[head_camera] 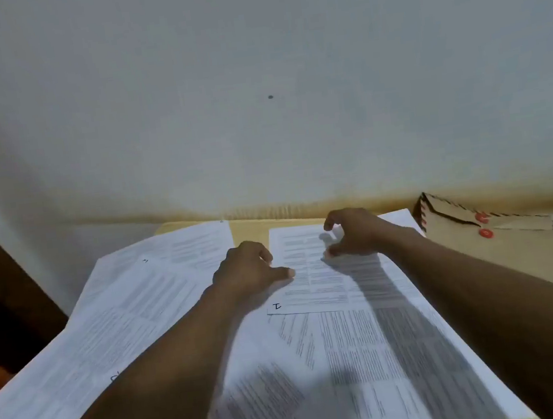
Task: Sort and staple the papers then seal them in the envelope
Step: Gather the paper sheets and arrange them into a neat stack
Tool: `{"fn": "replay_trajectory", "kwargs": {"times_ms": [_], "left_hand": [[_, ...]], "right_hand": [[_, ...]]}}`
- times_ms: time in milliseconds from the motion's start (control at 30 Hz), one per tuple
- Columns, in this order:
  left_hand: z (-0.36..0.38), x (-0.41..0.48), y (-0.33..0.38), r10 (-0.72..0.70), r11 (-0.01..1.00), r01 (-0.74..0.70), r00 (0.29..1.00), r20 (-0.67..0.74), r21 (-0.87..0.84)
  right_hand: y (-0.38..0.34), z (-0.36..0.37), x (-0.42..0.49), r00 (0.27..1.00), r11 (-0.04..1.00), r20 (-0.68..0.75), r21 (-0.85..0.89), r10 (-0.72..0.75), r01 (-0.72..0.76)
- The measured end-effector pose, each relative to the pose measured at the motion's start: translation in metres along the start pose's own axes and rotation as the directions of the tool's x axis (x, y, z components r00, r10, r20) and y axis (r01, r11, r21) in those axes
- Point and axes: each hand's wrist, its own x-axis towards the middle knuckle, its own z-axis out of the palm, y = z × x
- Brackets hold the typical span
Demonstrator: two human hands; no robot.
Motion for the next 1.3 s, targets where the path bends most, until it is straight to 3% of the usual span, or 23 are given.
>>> {"fn": "replay_trajectory", "kwargs": {"times_ms": [200, 667, 1133, 1300], "left_hand": [[0.008, 0.014, 0.006, 0.007, 0.999, -0.008, 1.0, 0.014, 0.04], [0.01, 0.012, 0.004, 0.014, 0.998, -0.014, 1.0, 0.0, -0.067], [0.012, 0.014, 0.003, -0.028, 0.995, 0.021, 0.997, -0.065, -0.101], [0.011, 0.014, 0.004, -0.056, 0.977, 0.041, 0.996, -0.066, -0.208]], "right_hand": [[0.011, 0.004, 0.031, 0.993, 0.998, 0.107, -0.054, 0.039, -0.033], [0.013, -0.004, 0.05, 0.983, 0.983, 0.177, -0.181, 0.043, -0.011], [0.005, -0.004, 0.046, 0.997, 0.986, 0.058, -0.155, -0.049, 0.057], [0.006, -0.016, 0.044, 0.993, 0.992, -0.05, -0.061, -0.11, 0.106]]}}
